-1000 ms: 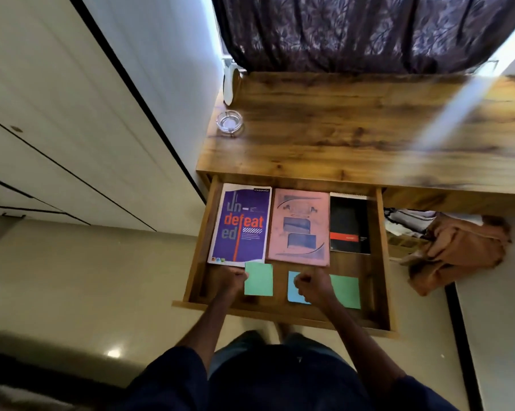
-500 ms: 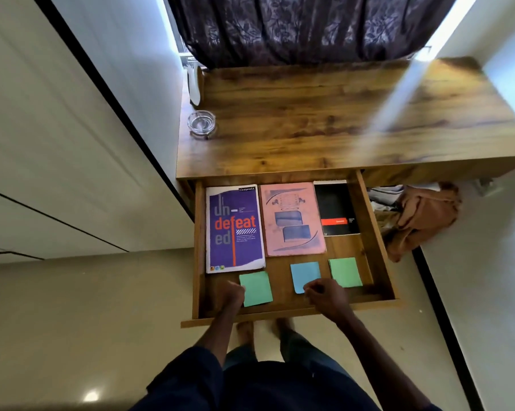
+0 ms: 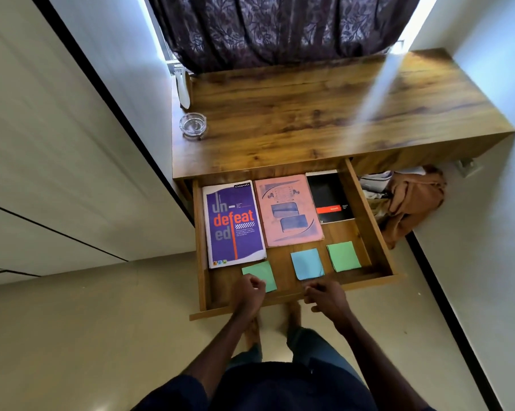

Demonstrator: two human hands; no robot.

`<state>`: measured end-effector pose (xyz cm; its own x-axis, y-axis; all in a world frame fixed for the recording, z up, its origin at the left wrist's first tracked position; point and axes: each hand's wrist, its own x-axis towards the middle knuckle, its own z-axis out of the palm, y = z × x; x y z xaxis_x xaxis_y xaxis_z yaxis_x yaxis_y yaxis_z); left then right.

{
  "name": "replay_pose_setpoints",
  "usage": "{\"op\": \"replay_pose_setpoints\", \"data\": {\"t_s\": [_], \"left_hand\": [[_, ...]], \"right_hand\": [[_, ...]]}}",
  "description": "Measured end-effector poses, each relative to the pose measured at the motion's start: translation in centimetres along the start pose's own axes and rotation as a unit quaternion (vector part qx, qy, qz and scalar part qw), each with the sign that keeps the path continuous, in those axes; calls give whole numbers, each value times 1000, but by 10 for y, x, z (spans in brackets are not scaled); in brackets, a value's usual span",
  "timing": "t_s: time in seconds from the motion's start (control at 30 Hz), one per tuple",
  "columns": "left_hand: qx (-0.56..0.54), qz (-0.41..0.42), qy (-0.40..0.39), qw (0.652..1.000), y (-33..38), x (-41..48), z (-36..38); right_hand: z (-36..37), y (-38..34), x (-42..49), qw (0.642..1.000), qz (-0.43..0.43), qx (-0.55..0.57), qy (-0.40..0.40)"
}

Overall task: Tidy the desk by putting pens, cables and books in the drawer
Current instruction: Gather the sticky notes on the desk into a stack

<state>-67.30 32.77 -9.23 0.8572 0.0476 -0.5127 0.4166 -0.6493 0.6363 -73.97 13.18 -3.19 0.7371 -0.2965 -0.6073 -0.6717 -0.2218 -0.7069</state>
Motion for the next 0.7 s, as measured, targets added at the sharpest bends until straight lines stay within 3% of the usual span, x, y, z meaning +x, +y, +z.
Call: {"op": "replay_pose_setpoints", "data": {"t_s": [0.13, 0.23, 0.43, 0.5, 0.57, 0.7], "left_hand": [[-74, 18, -1, 997, 10, -32, 1], [-183, -59, -51, 980, 19, -50, 7], [-379, -306, -196, 851, 32, -80, 33], [-445, -340, -180, 809, 30, -78, 40], [-521, -335, -113, 777, 35, -74, 45], [-630, -313, -31, 710, 43, -57, 41]], "right_hand": [[-5, 17, -14, 990, 84, 116, -11], [-12, 29, -13, 967, 141, 215, 2], [-36, 45, -5, 869, 236, 435, 5], [-36, 42, -3, 857, 222, 465, 9], [-42, 36, -1, 839, 210, 503, 7], [-49, 13, 10, 775, 168, 610, -8]]}}
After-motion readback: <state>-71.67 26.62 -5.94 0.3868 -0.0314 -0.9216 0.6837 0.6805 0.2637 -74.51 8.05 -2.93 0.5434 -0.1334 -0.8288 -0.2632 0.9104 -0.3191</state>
